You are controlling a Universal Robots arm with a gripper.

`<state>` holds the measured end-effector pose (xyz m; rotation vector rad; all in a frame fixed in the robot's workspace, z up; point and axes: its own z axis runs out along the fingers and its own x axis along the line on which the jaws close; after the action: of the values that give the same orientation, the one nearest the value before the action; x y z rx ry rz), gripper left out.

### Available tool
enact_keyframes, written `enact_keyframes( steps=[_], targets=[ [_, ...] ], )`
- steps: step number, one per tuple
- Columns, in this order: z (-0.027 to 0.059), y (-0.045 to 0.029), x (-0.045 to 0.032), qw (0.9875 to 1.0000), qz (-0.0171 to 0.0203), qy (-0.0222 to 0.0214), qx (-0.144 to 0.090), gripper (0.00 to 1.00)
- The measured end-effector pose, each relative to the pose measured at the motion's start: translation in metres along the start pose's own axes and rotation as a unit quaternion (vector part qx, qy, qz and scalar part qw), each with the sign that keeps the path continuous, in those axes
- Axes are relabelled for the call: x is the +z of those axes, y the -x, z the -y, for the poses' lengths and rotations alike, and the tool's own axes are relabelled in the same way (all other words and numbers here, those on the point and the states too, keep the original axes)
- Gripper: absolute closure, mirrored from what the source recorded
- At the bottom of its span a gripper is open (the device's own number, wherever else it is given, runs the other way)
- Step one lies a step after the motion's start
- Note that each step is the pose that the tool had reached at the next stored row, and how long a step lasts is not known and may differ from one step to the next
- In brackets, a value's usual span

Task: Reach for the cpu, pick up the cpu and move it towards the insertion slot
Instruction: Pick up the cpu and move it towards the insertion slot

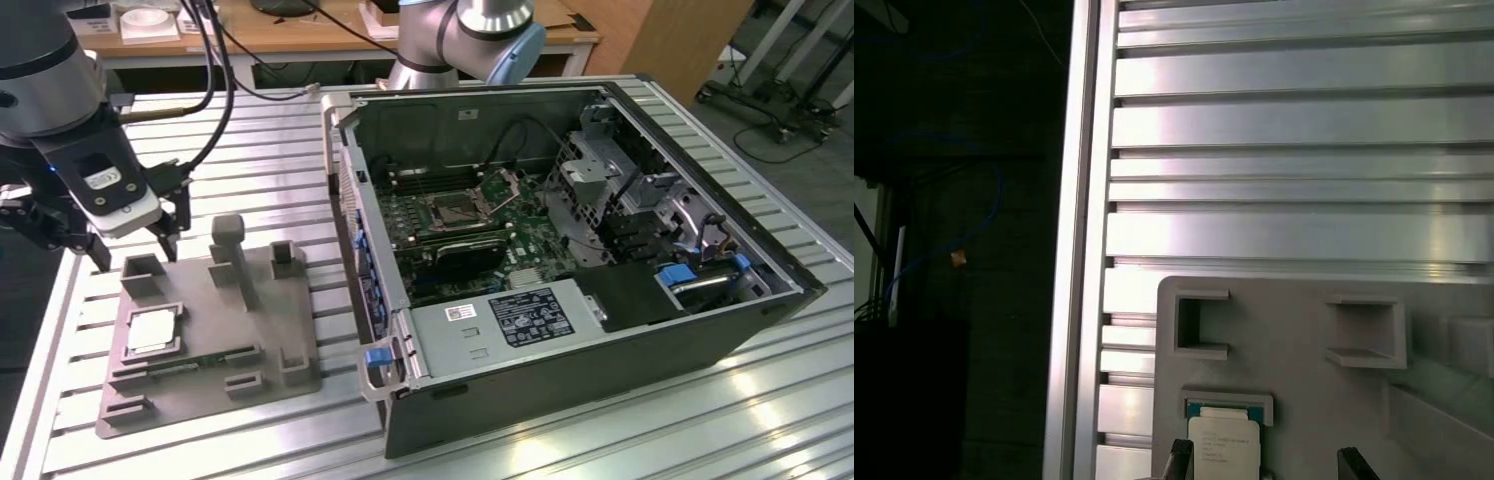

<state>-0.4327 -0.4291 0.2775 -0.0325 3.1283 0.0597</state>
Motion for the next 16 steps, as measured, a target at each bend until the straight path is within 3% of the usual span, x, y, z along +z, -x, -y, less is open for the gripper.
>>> enact_keyframes(
  steps=[16],
  targets=[
    [0.0006, 0.0000, 0.0036, 1.0000, 0.0000, 0.0000, 0.000, 0.35]
  ],
)
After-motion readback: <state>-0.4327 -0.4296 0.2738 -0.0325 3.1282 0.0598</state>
